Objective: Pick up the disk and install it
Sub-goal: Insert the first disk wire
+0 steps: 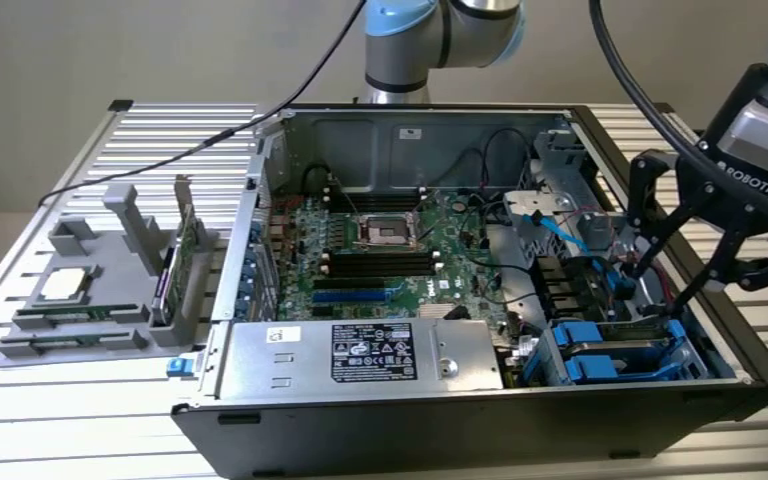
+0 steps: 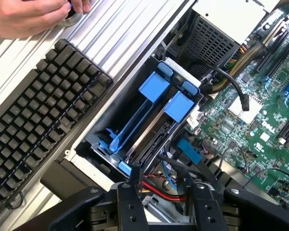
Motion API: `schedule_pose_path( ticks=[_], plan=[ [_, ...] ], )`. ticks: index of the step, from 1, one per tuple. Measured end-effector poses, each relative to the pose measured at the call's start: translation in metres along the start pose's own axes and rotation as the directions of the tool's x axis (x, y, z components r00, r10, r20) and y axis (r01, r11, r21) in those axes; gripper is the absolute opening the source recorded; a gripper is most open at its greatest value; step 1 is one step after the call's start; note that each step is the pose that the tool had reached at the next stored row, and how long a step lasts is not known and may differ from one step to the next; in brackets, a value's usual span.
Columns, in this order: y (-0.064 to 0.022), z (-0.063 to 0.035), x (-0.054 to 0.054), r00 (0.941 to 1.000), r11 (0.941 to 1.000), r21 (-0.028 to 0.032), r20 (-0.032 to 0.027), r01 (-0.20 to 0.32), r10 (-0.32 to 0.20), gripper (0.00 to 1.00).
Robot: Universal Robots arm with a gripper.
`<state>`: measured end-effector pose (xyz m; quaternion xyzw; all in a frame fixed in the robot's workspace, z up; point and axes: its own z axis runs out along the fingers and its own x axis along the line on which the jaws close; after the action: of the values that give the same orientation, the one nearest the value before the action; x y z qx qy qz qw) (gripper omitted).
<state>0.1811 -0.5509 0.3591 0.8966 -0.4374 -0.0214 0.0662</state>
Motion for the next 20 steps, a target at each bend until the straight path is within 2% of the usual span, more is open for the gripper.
schedule_pose_path(
  ticks=[2, 5, 8, 10, 13, 14, 15, 17, 20],
  plan=[
    [0.0018, 0.0003, 0.001, 1.0000, 1.0000, 0.0058, -0.0019, 0.000, 0.000, 0.44],
    [0.0060, 0.0009, 0.004, 1.0000, 0.9999, 0.0158, 0.0032, 0.000, 0.000, 0.44],
    [0.0115, 0.0019, 0.011, 1.0000, 0.9998, 0.0200, 0.0077, 0.001, -0.001, 0.44],
    [0.0156, 0.0028, 0.016, 0.9999, 0.9997, 0.0234, 0.0120, 0.001, -0.001, 0.44],
    [0.0213, 0.0038, 0.023, 0.9997, 0.9995, 0.0325, 0.0231, 0.002, -0.003, 0.44],
    [0.0229, 0.0041, 0.025, 0.9996, 0.9993, 0.0376, 0.0285, 0.003, -0.004, 0.44],
    [0.0242, 0.0045, 0.027, 0.9994, 0.9990, 0.0452, 0.0347, 0.003, -0.005, 0.44],
    [0.0264, 0.0054, 0.029, 0.9989, 0.9979, 0.0642, 0.0474, 0.004, -0.007, 0.44],
    [0.0297, 0.0066, 0.031, 0.9974, 0.9954, 0.0962, 0.0716, 0.004, -0.011, 0.44]
  ],
)
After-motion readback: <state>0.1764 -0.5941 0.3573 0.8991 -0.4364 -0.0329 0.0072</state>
